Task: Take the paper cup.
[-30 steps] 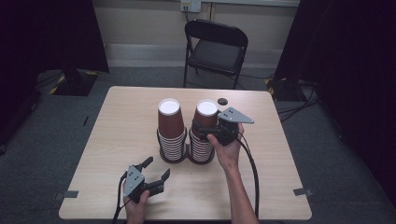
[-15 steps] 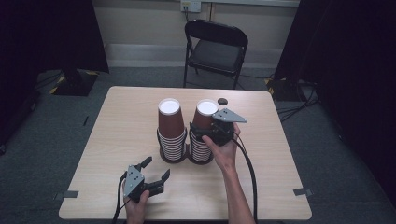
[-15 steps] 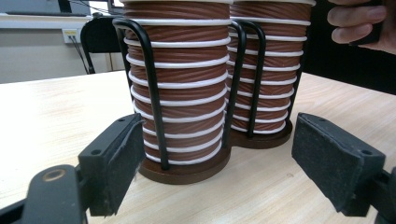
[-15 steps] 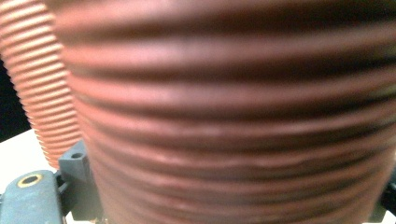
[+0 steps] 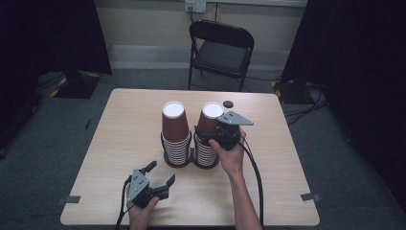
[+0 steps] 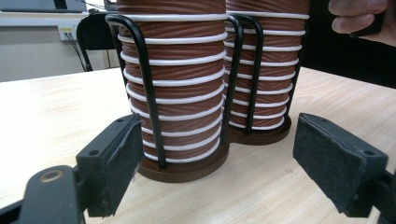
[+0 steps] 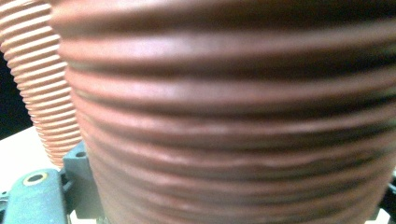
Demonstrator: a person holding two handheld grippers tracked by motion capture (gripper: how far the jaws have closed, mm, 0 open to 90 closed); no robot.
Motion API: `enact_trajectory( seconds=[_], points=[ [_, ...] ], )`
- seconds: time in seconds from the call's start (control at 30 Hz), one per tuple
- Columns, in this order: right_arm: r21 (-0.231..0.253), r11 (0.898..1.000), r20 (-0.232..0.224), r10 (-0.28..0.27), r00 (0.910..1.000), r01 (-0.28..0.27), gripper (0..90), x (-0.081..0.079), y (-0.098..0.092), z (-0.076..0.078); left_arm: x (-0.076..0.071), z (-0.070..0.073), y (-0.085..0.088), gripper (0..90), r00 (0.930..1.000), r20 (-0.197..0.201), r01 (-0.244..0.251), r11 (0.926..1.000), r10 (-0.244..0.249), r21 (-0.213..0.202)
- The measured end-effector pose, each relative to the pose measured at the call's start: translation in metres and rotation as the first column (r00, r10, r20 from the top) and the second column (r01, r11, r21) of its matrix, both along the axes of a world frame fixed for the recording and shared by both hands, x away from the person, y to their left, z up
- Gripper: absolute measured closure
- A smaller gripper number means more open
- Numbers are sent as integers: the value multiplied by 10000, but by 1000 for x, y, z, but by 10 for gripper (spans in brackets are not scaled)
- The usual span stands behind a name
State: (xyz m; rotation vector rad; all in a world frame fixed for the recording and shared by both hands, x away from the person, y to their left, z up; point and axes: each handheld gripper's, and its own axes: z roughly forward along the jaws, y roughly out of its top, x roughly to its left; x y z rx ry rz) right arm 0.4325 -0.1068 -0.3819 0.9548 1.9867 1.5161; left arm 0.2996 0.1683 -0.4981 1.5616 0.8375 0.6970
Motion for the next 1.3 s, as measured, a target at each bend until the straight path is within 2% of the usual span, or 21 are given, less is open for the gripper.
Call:
enact_trajectory(
  seconds=[0.17, 0.33, 0.4, 0.57, 0.8, 1.17, 1.23, 1.3],
  points=[
    [101, 9999, 61, -17, 10000, 16, 115, 0, -1, 2, 0, 0, -1, 160, 10000, -42, -33, 10000, 33, -22],
    [165, 9998, 172, 81, 9998, -84, 117, -1, -2, 6, 0, 0, -1, 157, 9999, -8, -111, 9999, 111, 127],
    [160, 9997, 397, 166, 9991, -173, 118, -2, -2, 10, 0, 0, -1, 157, 9999, -34, -97, 9999, 97, 78],
    [222, 9995, 509, 203, 9985, -215, 119, -2, -4, 17, 0, 0, -1, 157, 9999, -26, -104, 9999, 104, 61],
    [656, 9975, 836, 199, 9963, -254, 121, -3, -8, 25, 0, 0, -1, 157, 10000, -37, -64, 9999, 64, 90],
    [745, 9966, 857, 279, 9959, -343, 125, -3, -8, 35, 0, 0, -1, 158, 9999, -31, -97, 9999, 97, 136],
    [638, 9976, 972, 201, 9951, -264, 128, -3, -8, 38, 0, 0, -2, 158, 10000, -54, -47, 9999, 47, 117],
    [796, 9967, 905, 76, 9959, -148, 130, -3, -9, 40, 0, 0, -2, 157, 9999, -99, -42, 9999, 43, 124]
  ],
)
